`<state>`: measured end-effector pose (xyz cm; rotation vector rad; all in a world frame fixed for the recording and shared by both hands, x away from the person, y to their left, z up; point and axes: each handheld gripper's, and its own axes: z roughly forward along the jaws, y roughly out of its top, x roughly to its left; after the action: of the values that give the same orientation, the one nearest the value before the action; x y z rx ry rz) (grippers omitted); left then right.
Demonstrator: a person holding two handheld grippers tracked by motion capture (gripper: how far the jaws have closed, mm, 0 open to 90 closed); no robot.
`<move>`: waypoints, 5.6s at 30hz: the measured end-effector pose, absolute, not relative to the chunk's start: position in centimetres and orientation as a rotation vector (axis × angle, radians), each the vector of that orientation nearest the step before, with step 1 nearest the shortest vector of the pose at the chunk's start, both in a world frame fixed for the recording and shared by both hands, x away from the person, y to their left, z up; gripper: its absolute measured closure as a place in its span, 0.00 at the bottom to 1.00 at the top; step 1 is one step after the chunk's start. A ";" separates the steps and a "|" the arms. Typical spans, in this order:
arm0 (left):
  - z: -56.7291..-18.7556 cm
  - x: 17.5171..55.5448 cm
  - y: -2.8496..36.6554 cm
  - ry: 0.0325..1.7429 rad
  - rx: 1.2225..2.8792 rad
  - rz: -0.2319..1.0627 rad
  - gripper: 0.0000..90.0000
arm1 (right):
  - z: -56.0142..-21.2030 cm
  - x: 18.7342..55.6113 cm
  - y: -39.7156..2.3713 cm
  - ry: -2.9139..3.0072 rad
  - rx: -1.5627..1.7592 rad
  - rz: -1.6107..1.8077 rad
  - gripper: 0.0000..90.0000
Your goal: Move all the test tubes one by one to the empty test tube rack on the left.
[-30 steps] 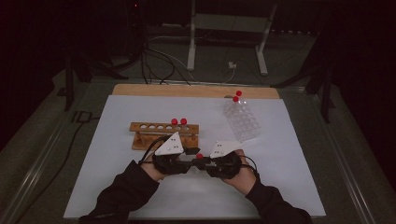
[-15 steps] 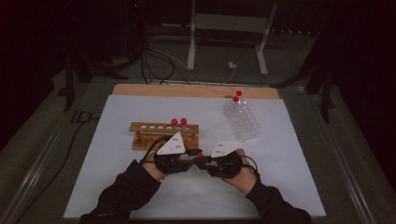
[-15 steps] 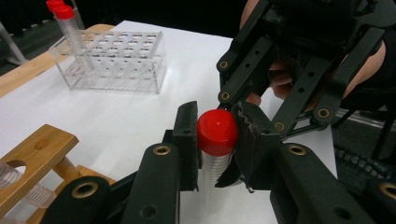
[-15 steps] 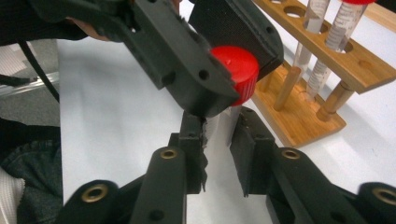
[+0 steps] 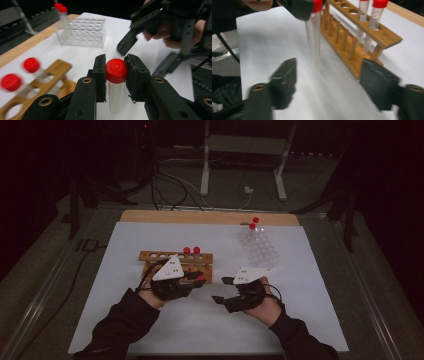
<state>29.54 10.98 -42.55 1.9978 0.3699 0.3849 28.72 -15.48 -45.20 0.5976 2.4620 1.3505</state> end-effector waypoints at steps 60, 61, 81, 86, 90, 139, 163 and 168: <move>-43.3 37.7 15.2 0.712 1.877 0.599 0.80 | -44.1 29.1 -17.7 2.389 0.648 1.435 0.00; -43.5 37.7 15.1 0.716 1.881 0.594 0.80 | -44.1 29.1 -17.7 2.388 0.649 1.434 0.00; -44.6 38.1 14.6 0.761 1.963 0.583 0.80 | -43.9 29.1 -17.8 2.380 0.646 1.434 0.00; -44.4 38.2 14.6 0.782 1.966 0.575 0.80 | -43.7 29.1 -17.9 2.371 0.646 1.440 0.00; -44.3 38.2 14.7 0.797 1.965 0.558 0.78 | -43.5 29.1 -18.1 2.363 0.647 1.452 0.00; -44.8 29.4 17.5 0.575 1.866 0.458 0.02 | -44.0 43.0 -25.7 2.057 1.050 1.277 0.18; -44.9 29.4 17.6 0.562 1.868 0.445 0.02 | -45.6 49.2 -24.5 2.129 1.167 1.125 0.76; -44.9 29.4 17.6 0.561 1.871 0.439 0.02 | -45.8 49.4 -24.0 2.151 1.181 1.083 0.83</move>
<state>29.38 17.57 -44.92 1.8706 0.5614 0.4392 49.40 -24.05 -45.81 1.1806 2.1507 1.0832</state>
